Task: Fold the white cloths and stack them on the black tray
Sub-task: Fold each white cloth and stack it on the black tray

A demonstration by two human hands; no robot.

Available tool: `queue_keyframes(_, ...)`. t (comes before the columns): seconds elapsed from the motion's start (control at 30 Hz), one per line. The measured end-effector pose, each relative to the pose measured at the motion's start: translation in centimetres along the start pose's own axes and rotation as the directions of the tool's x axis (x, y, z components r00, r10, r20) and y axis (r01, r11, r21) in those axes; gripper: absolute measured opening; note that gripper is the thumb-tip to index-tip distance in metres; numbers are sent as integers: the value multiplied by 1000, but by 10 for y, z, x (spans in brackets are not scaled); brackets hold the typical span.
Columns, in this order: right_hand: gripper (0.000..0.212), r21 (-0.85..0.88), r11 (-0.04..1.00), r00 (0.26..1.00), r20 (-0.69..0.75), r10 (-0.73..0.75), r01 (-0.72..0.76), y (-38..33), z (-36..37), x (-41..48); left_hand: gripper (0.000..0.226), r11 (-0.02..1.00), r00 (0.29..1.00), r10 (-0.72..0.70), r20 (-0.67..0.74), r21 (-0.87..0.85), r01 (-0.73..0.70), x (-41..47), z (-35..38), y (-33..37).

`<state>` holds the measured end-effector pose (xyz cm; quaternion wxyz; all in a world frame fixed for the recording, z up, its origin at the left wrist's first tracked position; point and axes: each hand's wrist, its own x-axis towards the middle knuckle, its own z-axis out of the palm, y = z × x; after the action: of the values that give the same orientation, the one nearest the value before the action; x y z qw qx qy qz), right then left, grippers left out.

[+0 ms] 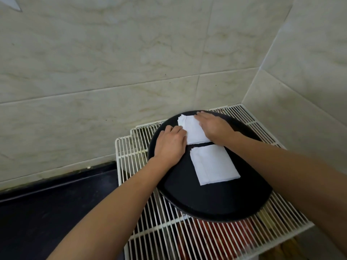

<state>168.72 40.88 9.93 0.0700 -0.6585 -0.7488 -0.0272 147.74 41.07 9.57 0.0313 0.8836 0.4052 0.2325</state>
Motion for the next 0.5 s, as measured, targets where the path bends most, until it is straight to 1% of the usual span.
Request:
queue_keyframes(0.07,45,10,1000,998,67,6,-6,0,-3,1,26,1000,998,-22,50,-14,23,2,-3,0)
queue_keyframes(0.13,47,-16,1000,990,140,24,-22,-4,-10,1,28,1000,995,-23,94,-13,24,3,-8,1)
queue_keyframes(0.2,47,-24,998,984,166,69,-66,-7,-19,0,27,1000,994,-24,111,-17,26,2,-13,0)
queue_keyframes(0.27,45,-1,995,991,91,98,-99,-13,-31,-4,26,999,996,-37,87,-33,40,-4,-23,-1)
queue_keyframes(0.37,37,11,995,993,-53,101,-101,-29,-50,-12,27,996,996,-79,34,-44,80,-20,-45,-3)
queue_keyframes(0.5,34,37,999,993,-116,37,-33,-72,-72,-26,22,988,988,-152,-14,-5,152,-55,-81,-3)
